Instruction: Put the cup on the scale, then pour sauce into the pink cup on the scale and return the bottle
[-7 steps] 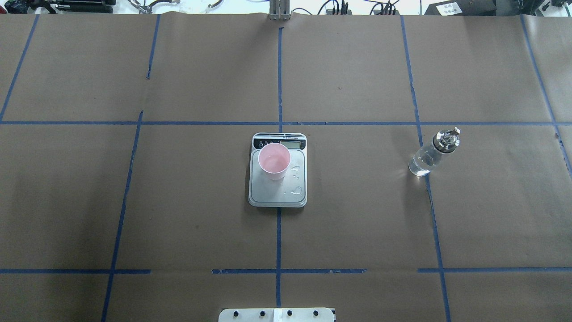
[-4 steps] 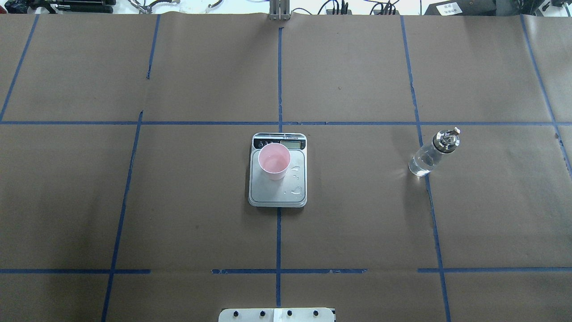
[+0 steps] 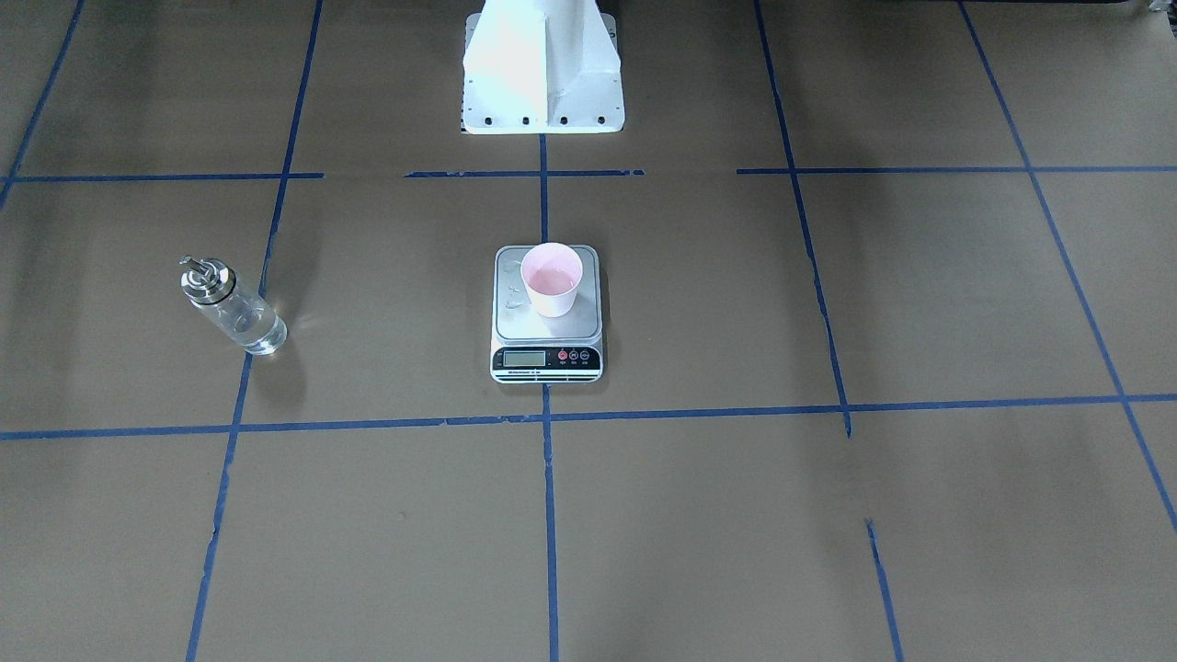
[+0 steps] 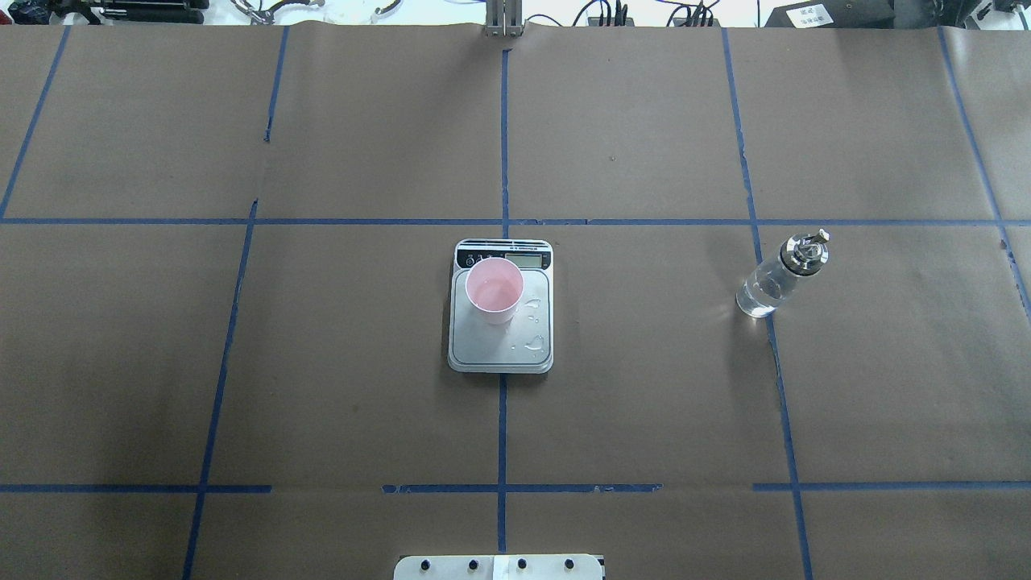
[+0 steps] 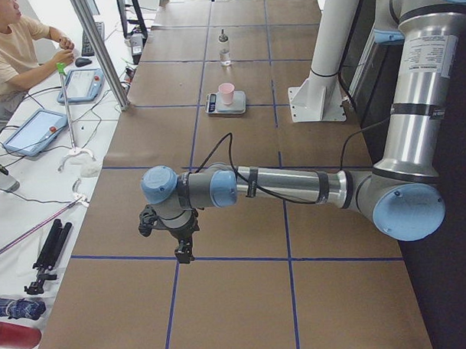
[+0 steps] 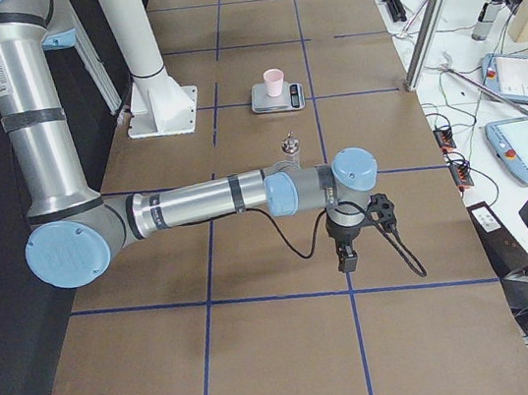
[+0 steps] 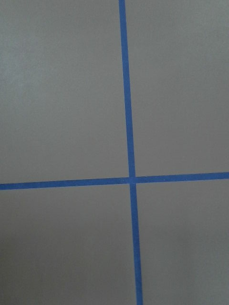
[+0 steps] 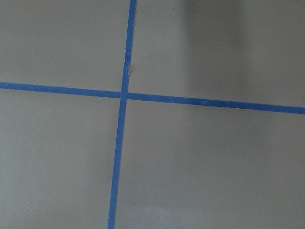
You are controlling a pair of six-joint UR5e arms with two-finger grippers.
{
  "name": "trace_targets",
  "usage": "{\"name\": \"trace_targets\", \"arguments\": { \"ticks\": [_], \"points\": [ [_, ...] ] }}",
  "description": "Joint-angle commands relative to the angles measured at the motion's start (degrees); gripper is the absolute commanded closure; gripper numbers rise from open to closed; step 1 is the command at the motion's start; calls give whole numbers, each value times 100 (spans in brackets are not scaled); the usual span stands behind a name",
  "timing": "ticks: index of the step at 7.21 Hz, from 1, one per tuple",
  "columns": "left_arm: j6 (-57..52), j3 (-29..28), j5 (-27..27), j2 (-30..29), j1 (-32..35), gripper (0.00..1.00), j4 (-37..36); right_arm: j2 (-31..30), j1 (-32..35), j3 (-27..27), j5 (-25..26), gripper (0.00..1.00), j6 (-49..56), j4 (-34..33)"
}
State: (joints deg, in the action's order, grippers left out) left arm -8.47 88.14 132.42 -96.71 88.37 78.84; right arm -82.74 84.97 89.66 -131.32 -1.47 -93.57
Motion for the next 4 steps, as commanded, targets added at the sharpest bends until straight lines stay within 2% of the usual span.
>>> {"name": "trace_targets", "arguments": {
  "ticks": [1, 4],
  "points": [
    [-59, -8, 20, -24, -4, 0, -27, -5, -7, -28, -147, 0, 24, -3],
    [-50, -16, -14, -50, -4, 0, -18, 65, -7, -141, -166, 0, 16, 14]
  ]
}}
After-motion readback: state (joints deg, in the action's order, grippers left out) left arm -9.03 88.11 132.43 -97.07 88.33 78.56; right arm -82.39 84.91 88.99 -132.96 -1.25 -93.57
